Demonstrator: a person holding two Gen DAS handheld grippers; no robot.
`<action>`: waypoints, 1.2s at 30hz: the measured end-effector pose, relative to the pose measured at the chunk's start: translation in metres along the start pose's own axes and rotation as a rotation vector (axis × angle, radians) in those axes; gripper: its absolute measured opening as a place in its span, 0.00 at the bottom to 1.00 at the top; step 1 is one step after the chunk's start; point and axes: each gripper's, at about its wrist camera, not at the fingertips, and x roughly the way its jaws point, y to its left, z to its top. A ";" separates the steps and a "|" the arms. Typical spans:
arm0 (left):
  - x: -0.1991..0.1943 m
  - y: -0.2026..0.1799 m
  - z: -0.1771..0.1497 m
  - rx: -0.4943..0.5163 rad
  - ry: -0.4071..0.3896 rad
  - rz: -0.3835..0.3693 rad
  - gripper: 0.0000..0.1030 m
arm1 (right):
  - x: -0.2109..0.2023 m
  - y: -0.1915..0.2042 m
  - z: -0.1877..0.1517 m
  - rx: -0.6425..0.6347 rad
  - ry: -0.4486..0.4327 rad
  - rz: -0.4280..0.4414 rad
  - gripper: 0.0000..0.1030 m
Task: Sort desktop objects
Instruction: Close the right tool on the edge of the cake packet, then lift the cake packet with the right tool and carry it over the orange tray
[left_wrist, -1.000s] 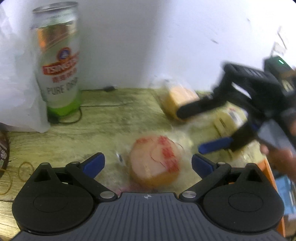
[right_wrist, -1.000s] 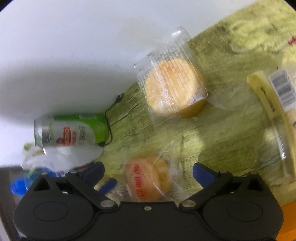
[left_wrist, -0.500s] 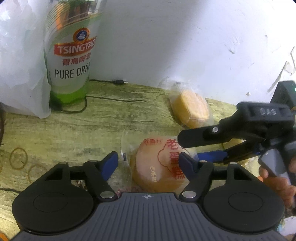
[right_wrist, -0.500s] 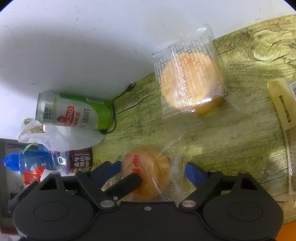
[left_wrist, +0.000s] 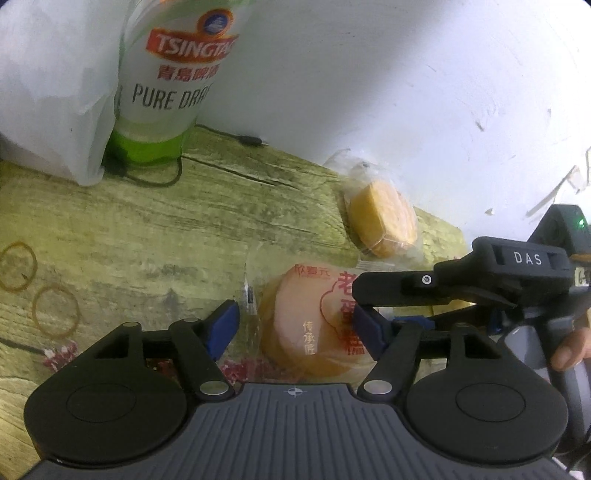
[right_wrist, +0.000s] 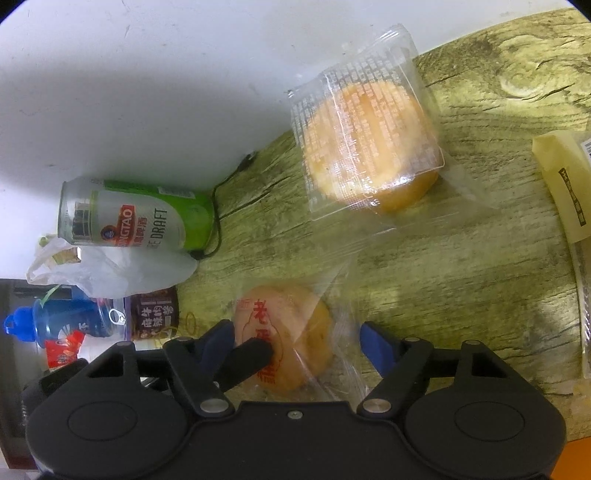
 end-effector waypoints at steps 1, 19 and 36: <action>0.000 -0.001 0.000 0.001 0.001 -0.005 0.64 | 0.000 0.000 0.000 0.002 0.000 -0.001 0.71; -0.009 -0.014 -0.002 0.027 -0.010 -0.003 0.55 | -0.005 0.000 -0.003 0.012 -0.004 -0.010 0.60; -0.023 -0.034 0.000 0.059 -0.036 -0.005 0.51 | -0.019 0.007 -0.006 0.003 -0.038 -0.005 0.55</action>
